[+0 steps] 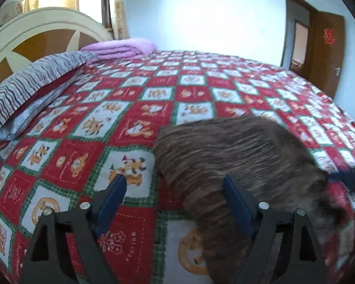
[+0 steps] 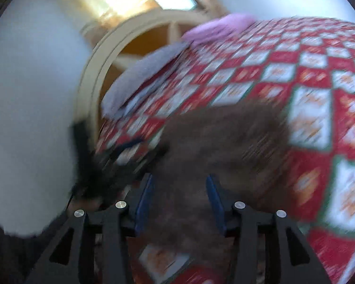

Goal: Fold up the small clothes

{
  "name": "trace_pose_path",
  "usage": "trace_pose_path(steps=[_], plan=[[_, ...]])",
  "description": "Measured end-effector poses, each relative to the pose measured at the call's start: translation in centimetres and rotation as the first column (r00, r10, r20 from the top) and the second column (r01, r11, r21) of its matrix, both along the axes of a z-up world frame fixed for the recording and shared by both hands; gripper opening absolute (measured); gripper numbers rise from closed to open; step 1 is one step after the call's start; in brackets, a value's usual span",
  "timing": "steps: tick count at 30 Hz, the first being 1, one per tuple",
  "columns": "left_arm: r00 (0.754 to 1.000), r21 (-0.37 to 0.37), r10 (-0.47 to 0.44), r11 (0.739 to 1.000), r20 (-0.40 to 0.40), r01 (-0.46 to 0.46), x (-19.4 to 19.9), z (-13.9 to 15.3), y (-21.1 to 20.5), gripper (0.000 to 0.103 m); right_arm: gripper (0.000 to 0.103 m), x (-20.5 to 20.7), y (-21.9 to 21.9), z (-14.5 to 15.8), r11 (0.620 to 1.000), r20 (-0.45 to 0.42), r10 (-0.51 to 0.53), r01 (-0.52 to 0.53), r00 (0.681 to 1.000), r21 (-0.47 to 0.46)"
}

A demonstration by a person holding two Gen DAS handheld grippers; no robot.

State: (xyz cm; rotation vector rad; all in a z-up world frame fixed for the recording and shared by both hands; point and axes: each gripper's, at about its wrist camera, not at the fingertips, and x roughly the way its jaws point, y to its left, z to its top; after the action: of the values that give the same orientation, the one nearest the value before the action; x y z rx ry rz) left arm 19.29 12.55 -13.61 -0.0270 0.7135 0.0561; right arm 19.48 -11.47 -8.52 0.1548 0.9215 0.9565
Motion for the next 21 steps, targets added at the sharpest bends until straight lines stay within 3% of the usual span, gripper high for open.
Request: trace_pose_path(steps=[2,5,8,9,12,16,18,21], plan=[[1.0,-0.004,0.018,1.0,-0.018,-0.018,0.1,-0.8,0.4,0.089,0.048,-1.2,0.4,-1.4,0.998,-0.003,0.012,-0.012,1.0,-0.068],[0.999,-0.041,0.035,0.999,-0.023,-0.036,-0.2,-1.0,1.0,0.09,0.048,-0.9,-2.3,-3.3,0.965,0.015,-0.161,0.16,0.987,-0.209],[0.999,-0.037,0.046,0.998,-0.015,-0.046,-0.8,-0.7,1.0,0.096,0.048,-0.2,-6.5,-4.2,0.96,-0.066,-0.258,0.247,0.964,-0.134],[0.999,-0.03,0.044,0.999,-0.017,-0.044,-1.1,-0.7,0.8,0.096,0.048,-0.2,-7.0,-4.5,0.937,-0.055,-0.299,0.283,0.953,-0.204],[1.0,-0.028,0.024,0.999,-0.015,-0.024,-2.6,-0.3,-0.2,0.097,0.048,-1.0,-7.8,-3.6,0.936,-0.025,-0.311,0.302,0.95,-0.181],[1.0,-0.009,0.003,1.0,0.003,-0.003,-4.0,0.4,-1.4,0.1,0.048,-2.8,-4.8,0.4,0.965,0.156,-0.214,0.233,0.964,-0.117],[1.0,0.001,-0.008,1.0,0.007,0.008,-4.0,0.5,-1.8,0.101,0.048,-2.7,-2.6,1.0,0.987,0.177,-0.111,0.129,0.978,-0.097],[1.0,0.018,-0.005,1.0,-0.012,0.005,-3.4,-0.2,-2.1,0.101,0.048,-0.8,0.1,-0.6,0.983,0.171,-0.07,0.097,0.983,-0.154]])
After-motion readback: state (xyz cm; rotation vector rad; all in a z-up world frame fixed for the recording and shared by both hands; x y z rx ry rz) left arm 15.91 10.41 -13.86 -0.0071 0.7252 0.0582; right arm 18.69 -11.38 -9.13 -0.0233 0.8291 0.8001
